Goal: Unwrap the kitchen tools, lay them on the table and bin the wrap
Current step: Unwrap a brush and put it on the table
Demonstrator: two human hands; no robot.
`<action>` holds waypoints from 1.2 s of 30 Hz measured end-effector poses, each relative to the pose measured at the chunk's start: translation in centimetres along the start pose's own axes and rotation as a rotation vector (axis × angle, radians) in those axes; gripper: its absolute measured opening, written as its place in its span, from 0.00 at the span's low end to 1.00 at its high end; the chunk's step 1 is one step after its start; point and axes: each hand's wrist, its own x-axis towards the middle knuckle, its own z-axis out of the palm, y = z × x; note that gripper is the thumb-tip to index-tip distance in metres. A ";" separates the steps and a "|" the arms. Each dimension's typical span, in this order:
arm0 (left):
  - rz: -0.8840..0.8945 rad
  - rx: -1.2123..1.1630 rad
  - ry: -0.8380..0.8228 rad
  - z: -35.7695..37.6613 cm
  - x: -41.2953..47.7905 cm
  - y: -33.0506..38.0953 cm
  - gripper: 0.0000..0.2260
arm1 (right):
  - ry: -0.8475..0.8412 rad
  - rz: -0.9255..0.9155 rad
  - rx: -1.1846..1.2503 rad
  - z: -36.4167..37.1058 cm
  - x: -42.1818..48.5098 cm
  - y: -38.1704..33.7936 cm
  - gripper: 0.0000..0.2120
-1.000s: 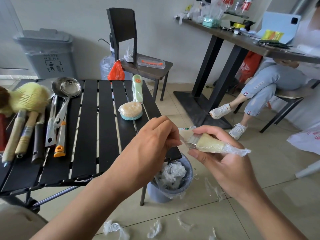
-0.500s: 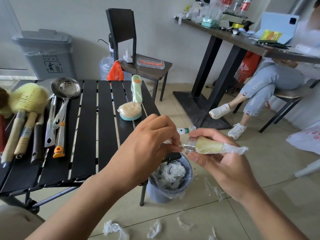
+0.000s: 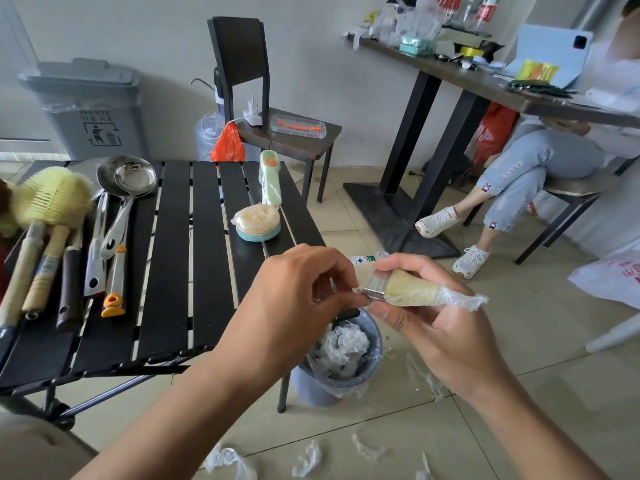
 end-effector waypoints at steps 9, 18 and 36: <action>-0.069 -0.214 -0.034 -0.2 -0.1 0.2 0.09 | 0.012 -0.013 -0.090 0.1 0.2 0.6 0.19; -0.040 0.023 0.041 0.1 -0.4 0.2 0.12 | 0.052 -0.085 -0.140 -0.1 0.1 0.1 0.17; 0.141 0.138 0.011 -0.1 -0.1 0.2 0.05 | 0.015 -0.035 -0.001 0.5 -0.1 0.0 0.17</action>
